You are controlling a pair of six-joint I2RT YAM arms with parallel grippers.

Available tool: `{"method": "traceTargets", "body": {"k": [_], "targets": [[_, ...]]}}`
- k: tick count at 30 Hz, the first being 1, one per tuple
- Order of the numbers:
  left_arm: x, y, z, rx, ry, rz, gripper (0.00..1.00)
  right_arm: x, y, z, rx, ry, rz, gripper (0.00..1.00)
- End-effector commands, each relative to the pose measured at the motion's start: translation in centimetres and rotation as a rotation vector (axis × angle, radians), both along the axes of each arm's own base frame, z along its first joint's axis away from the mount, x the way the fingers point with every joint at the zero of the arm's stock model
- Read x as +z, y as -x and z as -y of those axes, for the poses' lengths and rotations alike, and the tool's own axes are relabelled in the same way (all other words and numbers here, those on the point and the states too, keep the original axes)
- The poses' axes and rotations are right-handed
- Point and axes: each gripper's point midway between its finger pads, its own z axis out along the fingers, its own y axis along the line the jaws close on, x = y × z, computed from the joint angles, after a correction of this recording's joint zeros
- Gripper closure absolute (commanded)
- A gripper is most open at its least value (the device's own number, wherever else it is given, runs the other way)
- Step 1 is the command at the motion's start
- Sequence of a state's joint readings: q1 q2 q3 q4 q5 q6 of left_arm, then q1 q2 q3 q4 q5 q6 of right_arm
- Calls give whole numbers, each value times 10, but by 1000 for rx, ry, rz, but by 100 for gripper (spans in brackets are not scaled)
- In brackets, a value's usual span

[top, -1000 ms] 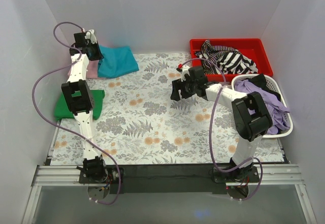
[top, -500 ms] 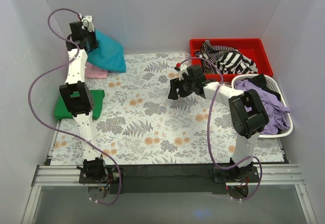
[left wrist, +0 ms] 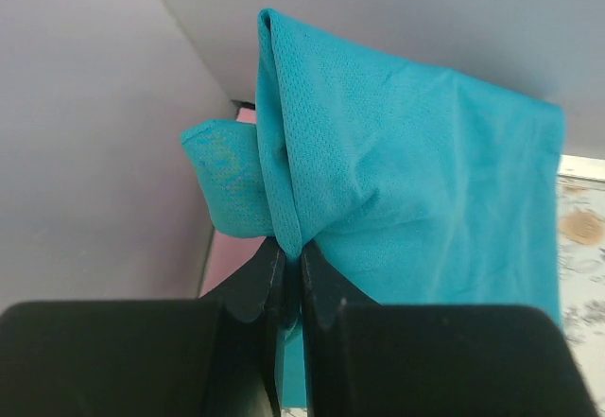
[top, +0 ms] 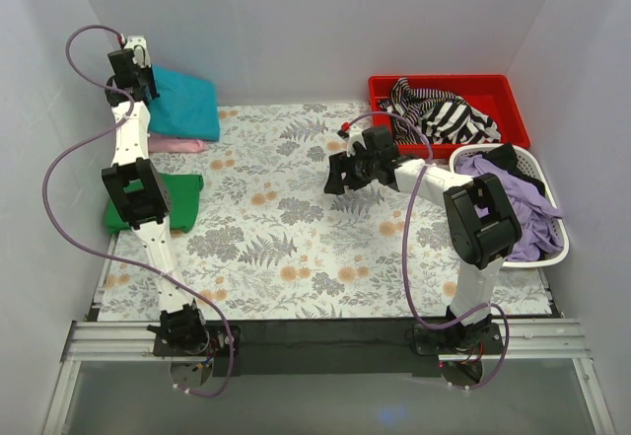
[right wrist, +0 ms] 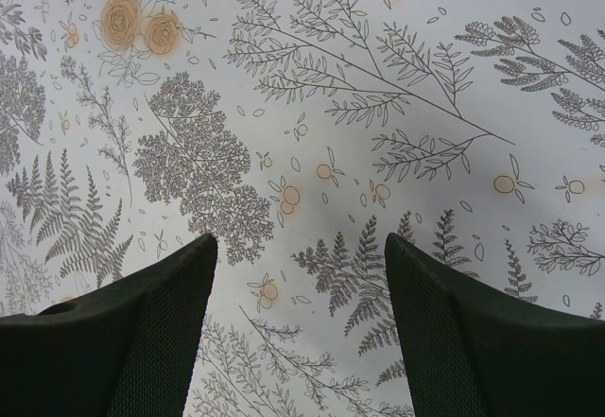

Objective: Fold and stack the t-shirts
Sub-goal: Neatly place the folded tshirt to the corner, then reset both grippers

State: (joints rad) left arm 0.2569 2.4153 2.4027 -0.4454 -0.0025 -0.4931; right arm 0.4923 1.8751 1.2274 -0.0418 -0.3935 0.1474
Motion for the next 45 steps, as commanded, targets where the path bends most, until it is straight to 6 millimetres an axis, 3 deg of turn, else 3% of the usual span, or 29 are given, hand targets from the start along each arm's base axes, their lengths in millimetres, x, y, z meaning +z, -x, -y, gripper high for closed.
{"method": "traceTargets", "body": {"k": [1, 6, 7, 8, 10, 13, 14, 17, 19, 20, 24, 25, 27, 28, 29, 31, 32, 33, 34, 35, 36, 38, 39, 40, 41, 42, 43, 44, 45], "targets": [[6, -1, -25, 82, -60, 38, 100, 0, -3, -10, 22, -32, 3, 23], [-14, -4, -38, 128, -101, 31, 100, -2, -1, -13, 27, -37, -9, 23], [-18, -4, -40, 139, -100, 28, 95, -4, -1, -13, 30, -36, -13, 23], [-23, -2, -44, 163, -108, 19, 100, -4, -1, -14, 31, -36, -14, 23], [-31, -1, -52, 192, -122, 14, 100, -7, 1, -13, 32, -33, -22, 23], [-33, 2, -66, 257, -145, 16, 90, -11, 5, -13, 39, -35, -38, 23], [-32, 4, -69, 276, -152, 16, 76, -12, 6, -13, 43, -36, -43, 23], [-17, 7, -75, 307, -181, 46, 55, -14, 10, -13, 46, -34, -47, 23], [2, 11, -80, 340, -205, 76, 53, -13, 10, -13, 49, -35, -47, 23], [9, 12, -81, 344, -214, 88, 43, -13, 10, -13, 48, -35, -46, 23], [57, 23, -74, 361, -214, 153, 41, -5, 5, -16, 46, -46, -5, 23], [82, 27, -64, 335, -201, 189, 40, -1, 5, -15, 41, -47, 6, 23], [91, 32, -44, 281, -161, 179, 34, 3, 1, -11, 20, -32, 29, 23], [101, 29, -17, 205, -98, 201, 34, 13, -1, -10, 12, -35, 54, 23], [115, 38, 5, 132, -56, 196, 33, 17, -3, -7, -5, -24, 72, 22], [118, 43, 61, -11, 110, 196, 22, 40, -8, -3, -34, -25, 125, 16], [145, 59, 84, -74, 176, 235, 22, 48, -13, 0, -63, -14, 154, 2], [151, 67, 103, -114, 250, 243, 21, 48, -7, 6, -65, 12, 131, 2], [137, 74, 126, -147, 385, 210, 20, 65, -8, 9, -70, 12, 169, 2], [160, 92, 149, -224, 452, 236, 20, 70, -9, 14, -93, 29, 186, 2], [158, 99, 176, -280, 504, 212, 20, 74, -6, 18, -103, 39, 189, 2], [141, 115, 212, -337, 522, 152, 19, 91, 0, 26, -113, 42, 227, 2], [146, 132, 250, -392, 513, 132, 18, 92, 3, 33, -130, 64, 229, 2], [120, 142, 260, -383, 522, 67, 18, 106, 7, 37, -141, 57, 260, 2], [111, 152, 271, -389, 545, 37, 18, 101, 14, 44, -148, 74, 257, 2], [120, 171, 287, -437, 585, 35, 17, 104, 16, 51, -168, 85, 274, 2], [109, 185, 298, -461, 620, -7, 17, 116, 23, 57, -182, 73, 302, 2], [84, 200, 305, -469, 645, -62, 17, 109, 29, 65, -201, 94, 300, 2], [72, 214, 313, -459, 660, -83, 17, 110, 34, 71, -213, 98, 308, 2]]}}
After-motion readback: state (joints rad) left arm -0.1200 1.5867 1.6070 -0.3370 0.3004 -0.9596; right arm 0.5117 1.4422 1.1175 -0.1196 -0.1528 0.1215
